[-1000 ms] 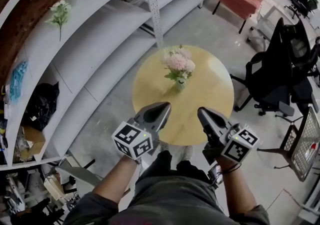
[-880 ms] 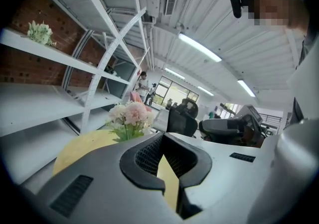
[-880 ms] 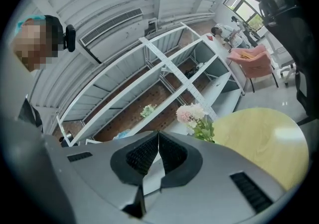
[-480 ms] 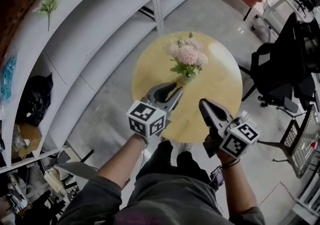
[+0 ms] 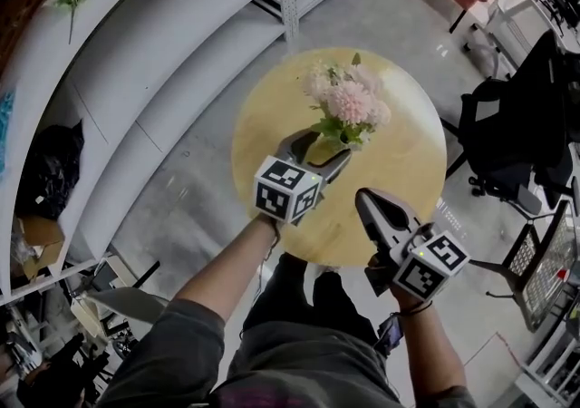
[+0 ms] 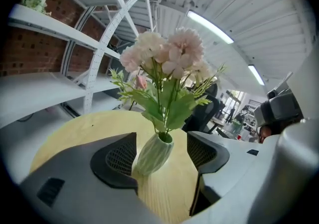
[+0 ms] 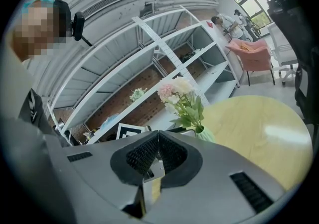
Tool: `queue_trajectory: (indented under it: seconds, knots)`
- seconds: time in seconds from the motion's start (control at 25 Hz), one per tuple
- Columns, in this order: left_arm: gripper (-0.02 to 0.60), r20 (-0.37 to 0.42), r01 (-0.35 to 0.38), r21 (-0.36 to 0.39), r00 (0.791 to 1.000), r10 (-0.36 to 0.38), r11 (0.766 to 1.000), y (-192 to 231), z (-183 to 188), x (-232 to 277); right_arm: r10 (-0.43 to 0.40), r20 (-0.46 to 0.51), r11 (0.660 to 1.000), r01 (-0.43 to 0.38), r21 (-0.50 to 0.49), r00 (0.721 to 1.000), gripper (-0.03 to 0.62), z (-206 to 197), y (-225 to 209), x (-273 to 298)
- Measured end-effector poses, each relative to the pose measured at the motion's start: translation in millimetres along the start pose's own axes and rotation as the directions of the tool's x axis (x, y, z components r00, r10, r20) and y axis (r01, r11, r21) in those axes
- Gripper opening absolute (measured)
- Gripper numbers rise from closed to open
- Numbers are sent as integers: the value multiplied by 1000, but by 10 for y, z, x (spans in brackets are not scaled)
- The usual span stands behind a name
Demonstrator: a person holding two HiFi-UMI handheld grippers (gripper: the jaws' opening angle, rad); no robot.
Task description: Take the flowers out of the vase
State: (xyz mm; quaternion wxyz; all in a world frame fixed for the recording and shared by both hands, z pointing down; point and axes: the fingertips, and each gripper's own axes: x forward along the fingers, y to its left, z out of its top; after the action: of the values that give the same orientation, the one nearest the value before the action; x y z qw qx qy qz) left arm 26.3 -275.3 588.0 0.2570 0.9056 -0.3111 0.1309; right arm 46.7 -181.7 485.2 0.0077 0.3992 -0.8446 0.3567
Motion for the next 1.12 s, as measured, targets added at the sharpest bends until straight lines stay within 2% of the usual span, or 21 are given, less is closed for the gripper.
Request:
queue_trajectory:
  seconds: [0.24,0.48,0.76,1.12]
  knots:
    - [347,-14,15,106,1000,-13,994,-6,52,235,4,-30,1000,-4,9,1000,15,-124,-91,23]
    - [348,-3,31,90,1000,-31,995,-3,72,362,6,-47,1000,-5,22,999,15,-210,-123,12]
    - [345,24,18,108,999,-21,994,13,199,395,-1,-60,999,3,34,998,15,-293,-183,-16]
    - [235,25,21,122,999,-25,992,-62,189,373,8,-67,999,-4,53,998,15,-337,-188,-10]
